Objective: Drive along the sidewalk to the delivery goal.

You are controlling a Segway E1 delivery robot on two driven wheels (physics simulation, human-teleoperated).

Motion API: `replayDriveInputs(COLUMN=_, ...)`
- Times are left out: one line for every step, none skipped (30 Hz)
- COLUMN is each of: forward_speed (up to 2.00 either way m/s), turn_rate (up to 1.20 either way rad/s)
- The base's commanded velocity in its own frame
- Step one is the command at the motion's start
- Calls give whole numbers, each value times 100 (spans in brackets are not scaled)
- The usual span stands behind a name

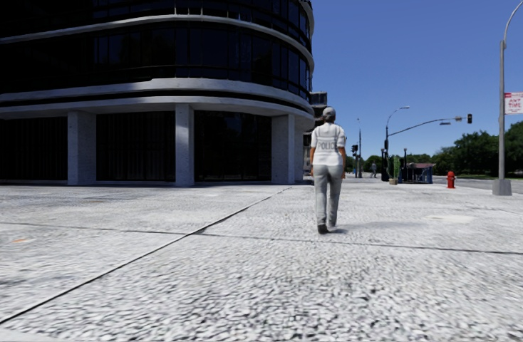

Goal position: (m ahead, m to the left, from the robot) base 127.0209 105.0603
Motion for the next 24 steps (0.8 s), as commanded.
replayDriveInputs(forward_speed=154, turn_rate=40)
replayDriveInputs(forward_speed=154, turn_rate=40)
replayDriveInputs(forward_speed=154, turn_rate=40)
replayDriveInputs(forward_speed=154, turn_rate=40)
replayDriveInputs(forward_speed=154, turn_rate=40)
replayDriveInputs(forward_speed=154, turn_rate=40)
replayDriveInputs(forward_speed=154, turn_rate=40)
replayDriveInputs(forward_speed=154, turn_rate=40)
replayDriveInputs(forward_speed=154, turn_rate=40)
replayDriveInputs(forward_speed=154, turn_rate=40)
replayDriveInputs(forward_speed=154, turn_rate=40)
replayDriveInputs(forward_speed=154, turn_rate=40)
replayDriveInputs(forward_speed=154, turn_rate=40)
replayDriveInputs(forward_speed=154, turn_rate=40)
replayDriveInputs(forward_speed=154, turn_rate=40)
replayDriveInputs(forward_speed=154, turn_rate=40)
replayDriveInputs(forward_speed=154, turn_rate=40)
replayDriveInputs(forward_speed=154, turn_rate=40)
replayDriveInputs(forward_speed=154, turn_rate=40)
replayDriveInputs(forward_speed=154, turn_rate=40)
replayDriveInputs(forward_speed=154, turn_rate=40)
replayDriveInputs(forward_speed=152, turn_rate=40)
replayDriveInputs(forward_speed=152, turn_rate=40)
replayDriveInputs(forward_speed=152, turn_rate=40)
